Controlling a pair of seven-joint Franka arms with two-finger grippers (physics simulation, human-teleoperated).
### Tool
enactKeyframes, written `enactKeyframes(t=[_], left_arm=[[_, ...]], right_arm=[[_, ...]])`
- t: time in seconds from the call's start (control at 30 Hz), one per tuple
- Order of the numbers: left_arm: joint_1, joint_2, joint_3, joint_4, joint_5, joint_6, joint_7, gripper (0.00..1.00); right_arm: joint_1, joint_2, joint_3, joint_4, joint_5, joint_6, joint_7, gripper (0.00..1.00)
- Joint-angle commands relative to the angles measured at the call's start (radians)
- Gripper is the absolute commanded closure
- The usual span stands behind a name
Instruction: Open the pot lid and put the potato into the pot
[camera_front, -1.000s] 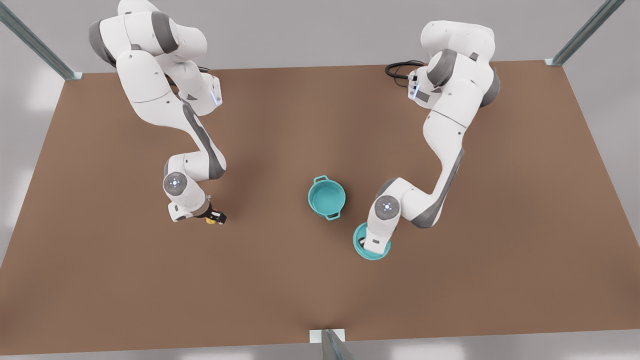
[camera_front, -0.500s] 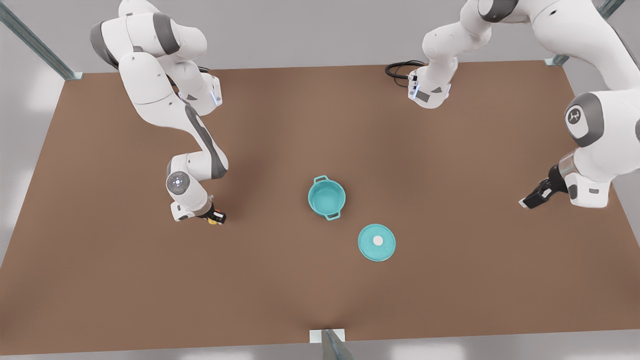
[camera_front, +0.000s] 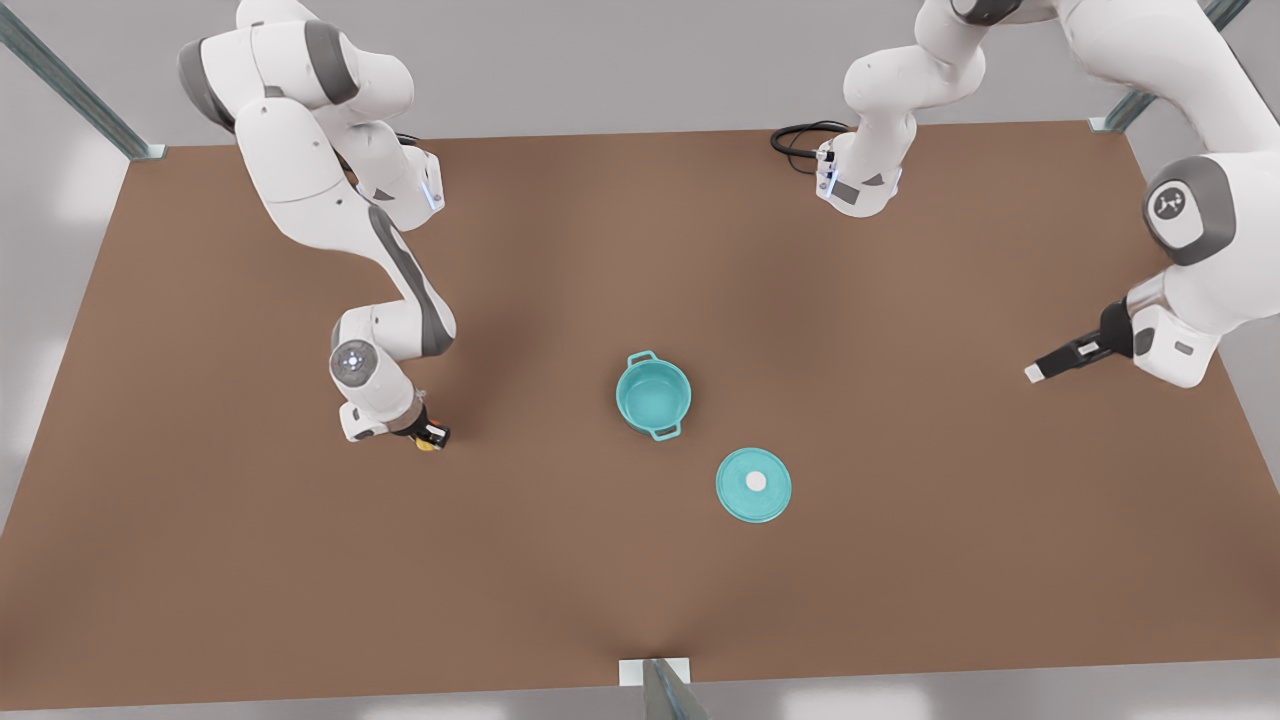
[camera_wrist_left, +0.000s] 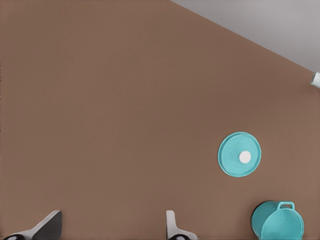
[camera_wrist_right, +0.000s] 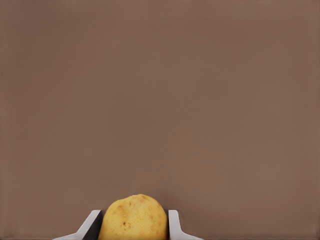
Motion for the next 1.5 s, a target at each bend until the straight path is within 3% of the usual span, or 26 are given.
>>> enactKeyframes(t=[0.0, 0.17, 0.37, 0.77, 1.2, 1.47], left_arm=[[-0.018, 0.0, -0.011, 0.005, 0.042, -0.071, 0.227, 0.0], [-0.018, 0.0, -0.02, 0.011, 0.042, -0.074, 0.216, 0.0], [-0.045, 0.001, -0.052, 0.011, 0.085, -0.074, 0.221, 0.0], [-0.064, 0.018, -0.083, 0.036, 0.074, -0.046, 0.21, 0.0], [-0.059, 0.016, -0.08, 0.021, 0.07, -0.029, 0.182, 0.0], [-0.061, 0.016, -0.083, 0.019, 0.074, -0.031, 0.178, 0.0]], right_arm=[[0.0, -0.011, 0.007, 0.001, -0.003, -0.01, 0.053, 0.49], [0.0, -0.062, 0.032, 0.024, 0.002, -0.077, 0.113, 0.49], [0.0, -0.079, 0.11, 0.232, 0.014, -0.343, 0.286, 0.51], [0.238, 0.001, 0.126, 0.556, 0.015, -0.629, 0.635, 0.51], [0.419, 0.25, 0.119, 0.854, 0.008, -0.68, 0.851, 0.52], [0.522, 0.345, 0.092, 0.893, 0.005, -0.665, 0.9, 0.52]])
